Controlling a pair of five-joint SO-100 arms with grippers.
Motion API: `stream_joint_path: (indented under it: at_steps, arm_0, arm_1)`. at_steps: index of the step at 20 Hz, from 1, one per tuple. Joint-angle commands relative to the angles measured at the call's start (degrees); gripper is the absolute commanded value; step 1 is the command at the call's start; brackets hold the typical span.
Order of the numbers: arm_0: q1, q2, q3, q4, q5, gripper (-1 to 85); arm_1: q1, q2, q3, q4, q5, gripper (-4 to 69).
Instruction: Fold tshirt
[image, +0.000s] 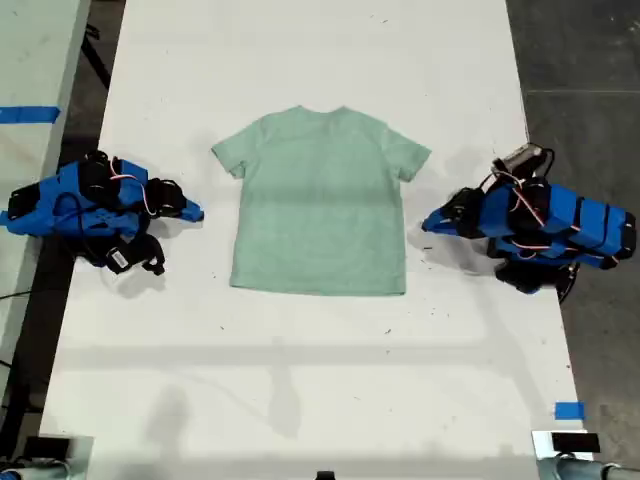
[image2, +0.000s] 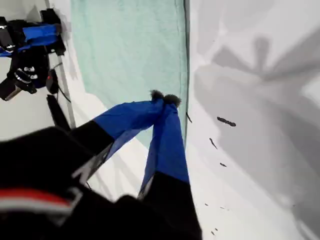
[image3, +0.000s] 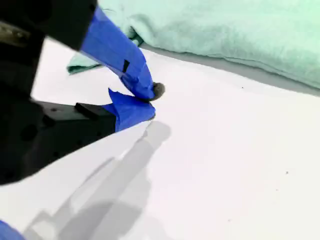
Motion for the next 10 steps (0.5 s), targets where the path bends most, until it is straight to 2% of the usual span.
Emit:
stream_joint_path:
  at_steps: [1,4,7,10]
  arm_0:
    - [0.44,-0.18,-1.76,4.48,-0.62,0.1]
    - [0.88,-0.26,-1.76,-1.93,-1.58,0.1]
    - [-2.11,-5.19,-6.86,-1.85,-1.76,0.0]
    - [-3.78,-22.15,-18.19,-3.16,0.0,0.0]
  arm_1:
    - [-0.44,0.26,-1.14,0.18,-5.8,-1.6]
    - [-2.11,0.35,-4.48,1.41,-8.17,-1.7]
    - [-1.58,-2.99,-9.4,2.72,-10.46,-1.8]
    - [1.58,-18.81,-21.8,3.08,-15.82,-1.9]
